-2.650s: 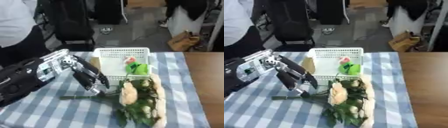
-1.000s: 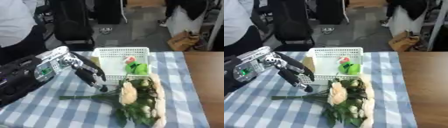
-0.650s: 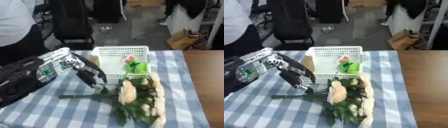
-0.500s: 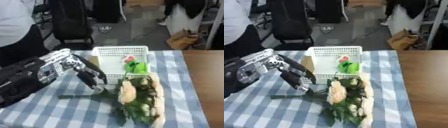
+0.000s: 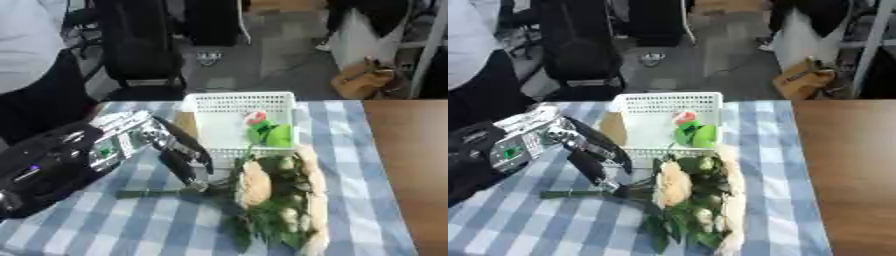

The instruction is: Pick up objects on the table and place them in the box.

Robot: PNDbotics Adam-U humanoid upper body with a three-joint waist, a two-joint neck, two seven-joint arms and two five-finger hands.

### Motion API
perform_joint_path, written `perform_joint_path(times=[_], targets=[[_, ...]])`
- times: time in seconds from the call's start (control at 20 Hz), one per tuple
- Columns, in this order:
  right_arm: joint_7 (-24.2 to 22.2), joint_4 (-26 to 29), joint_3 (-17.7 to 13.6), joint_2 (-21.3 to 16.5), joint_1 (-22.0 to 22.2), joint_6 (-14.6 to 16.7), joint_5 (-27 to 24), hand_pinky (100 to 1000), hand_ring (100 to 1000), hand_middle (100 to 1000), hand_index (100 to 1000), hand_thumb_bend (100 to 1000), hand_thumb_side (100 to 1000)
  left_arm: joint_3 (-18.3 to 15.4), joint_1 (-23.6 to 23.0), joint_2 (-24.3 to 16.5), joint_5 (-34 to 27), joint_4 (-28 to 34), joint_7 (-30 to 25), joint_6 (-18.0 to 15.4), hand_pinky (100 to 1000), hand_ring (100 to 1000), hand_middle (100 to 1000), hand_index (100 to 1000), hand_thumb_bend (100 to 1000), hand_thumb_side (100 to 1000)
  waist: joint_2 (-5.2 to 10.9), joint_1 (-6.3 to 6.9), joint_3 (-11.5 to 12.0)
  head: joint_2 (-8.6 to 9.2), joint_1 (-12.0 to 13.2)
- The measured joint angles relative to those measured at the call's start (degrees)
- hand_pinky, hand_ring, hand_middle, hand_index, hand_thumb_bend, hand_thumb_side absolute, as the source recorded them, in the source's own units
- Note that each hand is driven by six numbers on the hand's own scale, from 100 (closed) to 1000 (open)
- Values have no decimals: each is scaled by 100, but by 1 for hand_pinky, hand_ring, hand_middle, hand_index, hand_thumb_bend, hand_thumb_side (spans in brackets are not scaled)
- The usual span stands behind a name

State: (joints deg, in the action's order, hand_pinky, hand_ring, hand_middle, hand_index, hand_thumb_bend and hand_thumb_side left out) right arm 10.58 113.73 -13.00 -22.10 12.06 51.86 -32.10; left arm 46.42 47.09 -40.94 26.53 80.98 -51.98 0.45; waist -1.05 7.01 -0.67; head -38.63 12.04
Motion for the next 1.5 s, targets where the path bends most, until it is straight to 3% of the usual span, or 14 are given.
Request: perform_joint_path(times=[0.4,0.75,1.25,1.5], targets=[[-18,0,0,0,-20,-8,-20,722,769,617,634,100,976,33,0,202,247,-339,0,-180,978,1000,1000,1000,707,1000,0,0,-5,0,24],[-38,0,0,0,-21,-7,-22,722,769,616,633,100,975,33,18,362,268,-406,0,-239,981,1000,1000,1000,648,1000,0,0,-6,2,24],[-51,0,0,0,-20,2,-36,723,769,617,633,100,970,32,93,432,92,-138,2,56,983,1000,1000,1000,585,1000,0,0,-6,8,22],[-67,0,1,0,-20,-5,-66,723,769,616,632,100,966,32,100,473,267,-153,3,154,984,1000,1000,1000,640,1000,0,0,-7,13,22]])
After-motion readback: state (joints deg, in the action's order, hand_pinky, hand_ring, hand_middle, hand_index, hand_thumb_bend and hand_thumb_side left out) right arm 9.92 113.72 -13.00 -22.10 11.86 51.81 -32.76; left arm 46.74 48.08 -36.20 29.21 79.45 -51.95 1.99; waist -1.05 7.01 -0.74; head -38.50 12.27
